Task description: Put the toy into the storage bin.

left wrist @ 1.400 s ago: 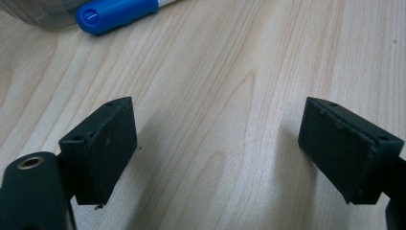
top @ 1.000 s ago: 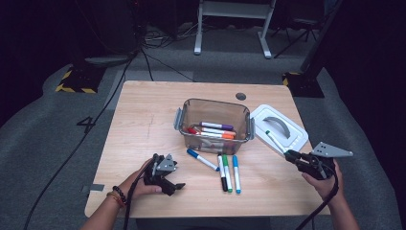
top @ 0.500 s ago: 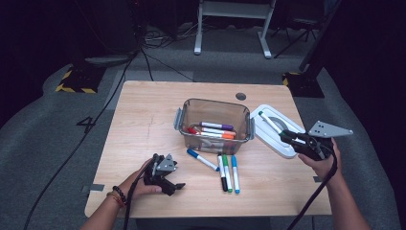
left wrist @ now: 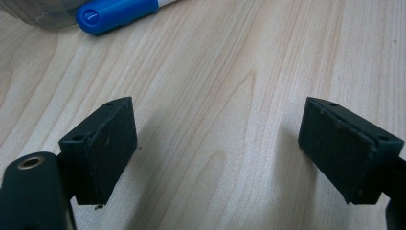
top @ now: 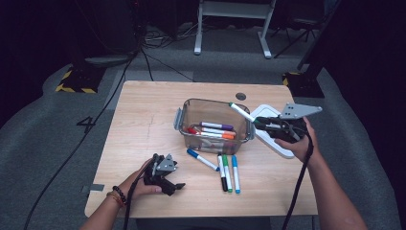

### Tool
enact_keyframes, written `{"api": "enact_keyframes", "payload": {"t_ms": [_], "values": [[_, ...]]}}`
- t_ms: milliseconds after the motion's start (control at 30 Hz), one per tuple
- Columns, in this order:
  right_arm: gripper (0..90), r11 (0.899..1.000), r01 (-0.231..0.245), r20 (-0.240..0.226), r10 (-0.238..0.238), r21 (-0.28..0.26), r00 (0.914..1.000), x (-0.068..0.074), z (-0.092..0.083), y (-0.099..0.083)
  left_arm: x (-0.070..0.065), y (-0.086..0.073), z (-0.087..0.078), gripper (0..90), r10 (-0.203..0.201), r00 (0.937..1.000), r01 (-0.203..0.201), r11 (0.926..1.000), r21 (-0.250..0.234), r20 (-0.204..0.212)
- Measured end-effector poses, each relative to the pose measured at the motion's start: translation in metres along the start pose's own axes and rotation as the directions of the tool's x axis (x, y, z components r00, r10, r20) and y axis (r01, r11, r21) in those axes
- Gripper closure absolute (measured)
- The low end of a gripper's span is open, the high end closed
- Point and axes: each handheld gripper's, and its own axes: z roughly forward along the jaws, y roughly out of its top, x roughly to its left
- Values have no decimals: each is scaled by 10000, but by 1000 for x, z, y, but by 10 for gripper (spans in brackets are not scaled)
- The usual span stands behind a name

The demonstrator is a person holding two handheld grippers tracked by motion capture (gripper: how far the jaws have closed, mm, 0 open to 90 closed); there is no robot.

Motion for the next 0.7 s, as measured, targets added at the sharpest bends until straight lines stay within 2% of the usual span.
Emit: {"api": "enact_keyframes", "payload": {"t_ms": [167,333,500,600,700], "values": [[754,9991,304,-488,-290,298,9984,2,22,14,0,0,0,136,7,10000,-7,10000,6,0],[753,9968,409,-1017,-338,689,9942,1,45,24,0,0,0,136,11,10000,-11,10000,6,1],[753,9883,890,-1487,-702,1239,9864,3,71,32,0,0,0,136,4,10000,-4,10000,5,0],[753,9838,1167,-2027,-877,1360,9753,3,85,36,0,0,0,136,6,10000,-6,10000,4,0],[753,9720,1458,-2186,-1041,1842,9702,5,100,35,0,0,0,136,7,10000,-7,10000,5,-1]]}}
